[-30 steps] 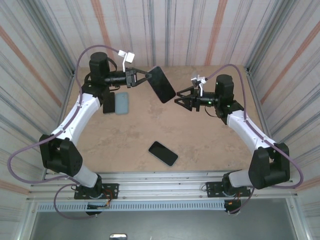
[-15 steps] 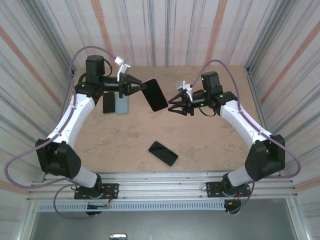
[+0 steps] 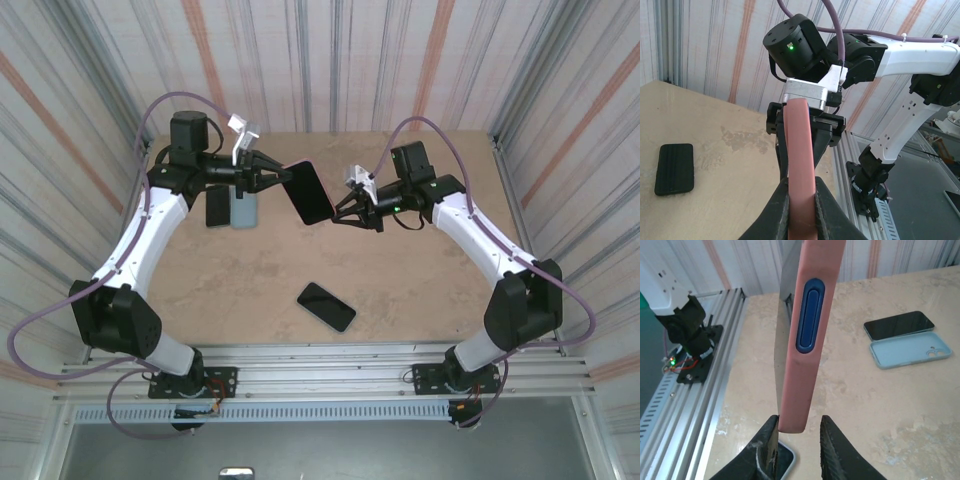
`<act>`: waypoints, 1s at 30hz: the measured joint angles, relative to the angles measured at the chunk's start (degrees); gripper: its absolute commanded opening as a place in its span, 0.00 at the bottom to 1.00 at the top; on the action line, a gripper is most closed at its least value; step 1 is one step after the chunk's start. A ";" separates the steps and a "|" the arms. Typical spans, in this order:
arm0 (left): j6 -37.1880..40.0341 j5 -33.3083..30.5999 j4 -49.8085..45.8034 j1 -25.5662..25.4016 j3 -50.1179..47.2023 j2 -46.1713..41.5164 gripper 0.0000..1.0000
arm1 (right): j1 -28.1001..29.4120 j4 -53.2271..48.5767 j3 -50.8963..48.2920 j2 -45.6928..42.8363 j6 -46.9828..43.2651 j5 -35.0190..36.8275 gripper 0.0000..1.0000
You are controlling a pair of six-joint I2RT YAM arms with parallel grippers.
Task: Take the phone out of the phone case
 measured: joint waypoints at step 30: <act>2.49 4.46 -1.14 0.50 0.22 0.22 0.00 | 5.99 1.62 -0.35 -2.45 -1.77 12.79 0.11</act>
